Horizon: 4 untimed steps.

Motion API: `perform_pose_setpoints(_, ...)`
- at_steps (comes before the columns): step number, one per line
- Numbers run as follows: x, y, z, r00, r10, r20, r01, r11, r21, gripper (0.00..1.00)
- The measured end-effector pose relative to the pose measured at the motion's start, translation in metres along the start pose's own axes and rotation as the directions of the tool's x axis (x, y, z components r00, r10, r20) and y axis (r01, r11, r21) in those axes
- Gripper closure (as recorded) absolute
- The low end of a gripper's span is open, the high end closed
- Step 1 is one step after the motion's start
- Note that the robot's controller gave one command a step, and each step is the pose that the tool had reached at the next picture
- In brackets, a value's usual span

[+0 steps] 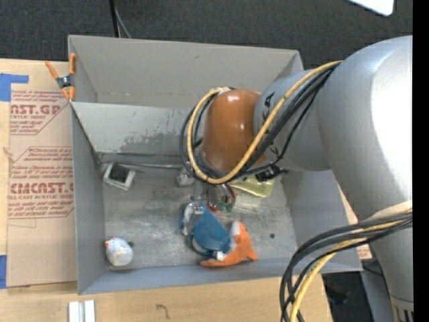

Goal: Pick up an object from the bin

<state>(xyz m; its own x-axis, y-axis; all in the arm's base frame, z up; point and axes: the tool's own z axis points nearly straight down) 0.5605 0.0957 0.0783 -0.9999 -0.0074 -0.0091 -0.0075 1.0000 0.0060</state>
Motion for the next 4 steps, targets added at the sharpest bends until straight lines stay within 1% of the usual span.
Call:
perform_pose_setpoints(1, 0.016, -0.025, 0.004, 0.999, 0.034, 0.000, -0.034, 0.999, 0.001, 0.00)
perform_pose_setpoints(2, 0.029, -0.036, 0.002, 0.999, -0.047, -0.005, 0.047, 0.999, 0.003, 0.00)
perform_pose_setpoints(3, 0.048, -0.054, 0.000, 0.952, -0.307, -0.010, 0.307, 0.952, 0.000, 0.00)
perform_pose_setpoints(4, 0.070, -0.081, -0.002, 0.989, -0.145, -0.004, 0.145, 0.989, 0.000, 0.00)
